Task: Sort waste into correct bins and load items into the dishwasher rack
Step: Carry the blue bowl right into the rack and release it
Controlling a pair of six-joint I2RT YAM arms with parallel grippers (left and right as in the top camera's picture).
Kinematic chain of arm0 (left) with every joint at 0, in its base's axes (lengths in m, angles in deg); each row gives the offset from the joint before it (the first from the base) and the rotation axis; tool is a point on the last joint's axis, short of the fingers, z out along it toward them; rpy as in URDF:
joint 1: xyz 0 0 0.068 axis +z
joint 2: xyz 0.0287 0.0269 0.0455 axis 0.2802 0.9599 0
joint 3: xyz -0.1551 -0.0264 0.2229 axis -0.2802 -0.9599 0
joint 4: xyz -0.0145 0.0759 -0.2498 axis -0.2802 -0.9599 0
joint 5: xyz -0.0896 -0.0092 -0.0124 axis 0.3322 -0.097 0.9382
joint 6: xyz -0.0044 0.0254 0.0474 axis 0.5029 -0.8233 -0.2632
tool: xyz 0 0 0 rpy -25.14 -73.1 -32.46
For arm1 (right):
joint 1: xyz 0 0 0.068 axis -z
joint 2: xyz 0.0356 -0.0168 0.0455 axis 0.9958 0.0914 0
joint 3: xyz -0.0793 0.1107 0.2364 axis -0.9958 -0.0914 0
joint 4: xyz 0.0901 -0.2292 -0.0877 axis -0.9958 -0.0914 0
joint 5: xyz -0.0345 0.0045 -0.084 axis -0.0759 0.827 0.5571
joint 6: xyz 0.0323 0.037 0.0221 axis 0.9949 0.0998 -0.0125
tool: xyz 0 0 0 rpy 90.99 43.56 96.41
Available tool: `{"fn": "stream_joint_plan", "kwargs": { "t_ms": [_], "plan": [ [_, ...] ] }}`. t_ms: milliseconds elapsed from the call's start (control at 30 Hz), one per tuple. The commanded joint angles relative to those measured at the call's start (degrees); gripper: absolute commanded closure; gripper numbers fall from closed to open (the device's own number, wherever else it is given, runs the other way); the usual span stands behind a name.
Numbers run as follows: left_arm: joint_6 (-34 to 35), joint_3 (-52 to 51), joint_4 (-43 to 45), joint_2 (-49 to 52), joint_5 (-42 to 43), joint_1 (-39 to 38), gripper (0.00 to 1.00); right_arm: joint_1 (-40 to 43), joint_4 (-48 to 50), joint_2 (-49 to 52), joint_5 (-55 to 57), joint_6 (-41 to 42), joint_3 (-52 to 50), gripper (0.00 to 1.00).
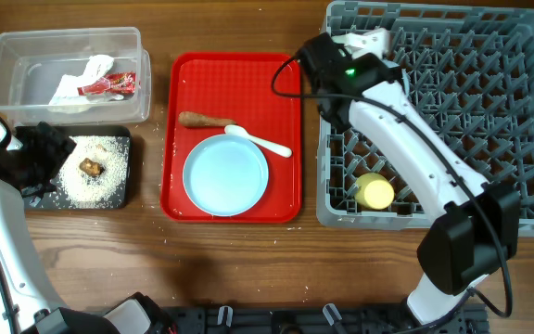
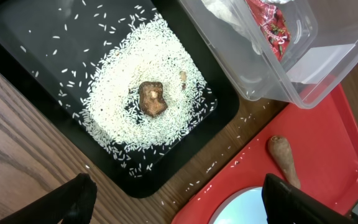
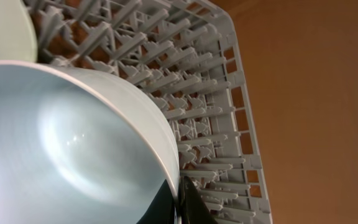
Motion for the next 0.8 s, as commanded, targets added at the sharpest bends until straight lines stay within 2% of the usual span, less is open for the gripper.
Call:
{"fn": "stream_joint_plan", "kwargs": {
  "t_ms": [0,167,433,767],
  "plan": [
    [-0.9,-0.4,-0.3,0.3,-0.3,0.3,0.13,0.5,-0.8,1.7,4.9,-0.7,-1.1,0.96],
    [-0.7,-0.4,-0.3,0.3,-0.3,0.3,0.13,0.5,-0.2,1.8,12.6,-1.2,-1.1,0.96],
    [-0.7,-0.4,-0.2,0.3,-0.3,0.3,0.12,0.3,6.3,4.1,12.6,-12.4,-1.1,0.96],
    [-0.7,-0.4,-0.2,0.3,1.0,0.3,0.12,-0.6,5.4,7.4,9.5,-14.3,-1.1,0.96]
  ]
}}
